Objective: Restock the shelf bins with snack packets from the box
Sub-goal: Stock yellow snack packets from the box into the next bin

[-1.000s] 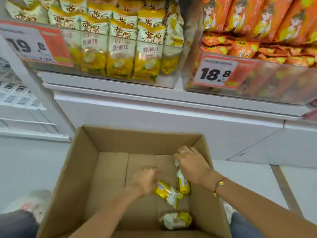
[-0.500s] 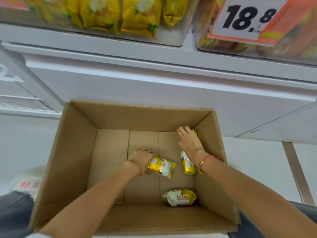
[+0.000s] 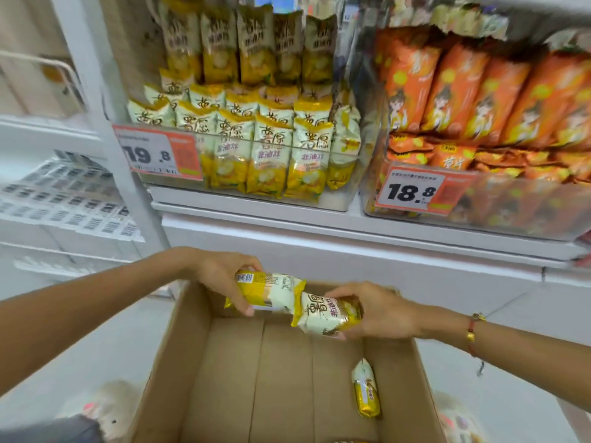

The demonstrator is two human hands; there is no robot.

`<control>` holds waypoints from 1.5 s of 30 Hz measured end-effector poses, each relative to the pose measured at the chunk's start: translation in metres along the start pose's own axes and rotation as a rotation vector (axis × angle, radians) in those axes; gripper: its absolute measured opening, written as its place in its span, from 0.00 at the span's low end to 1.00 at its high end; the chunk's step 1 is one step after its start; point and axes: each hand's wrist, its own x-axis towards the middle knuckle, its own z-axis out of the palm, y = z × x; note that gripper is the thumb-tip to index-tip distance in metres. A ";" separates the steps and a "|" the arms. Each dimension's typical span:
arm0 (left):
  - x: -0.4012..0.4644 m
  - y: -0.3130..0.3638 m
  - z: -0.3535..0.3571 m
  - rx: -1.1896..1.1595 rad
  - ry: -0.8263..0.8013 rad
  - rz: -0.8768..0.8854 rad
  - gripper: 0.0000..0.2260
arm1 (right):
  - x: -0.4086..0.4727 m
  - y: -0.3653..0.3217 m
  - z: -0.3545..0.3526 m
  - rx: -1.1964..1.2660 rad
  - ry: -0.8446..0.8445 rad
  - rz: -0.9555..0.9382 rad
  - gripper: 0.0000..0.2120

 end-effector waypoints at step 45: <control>-0.092 0.039 -0.059 -0.712 1.358 0.140 0.28 | 0.179 -0.158 -0.207 0.416 1.021 0.033 0.10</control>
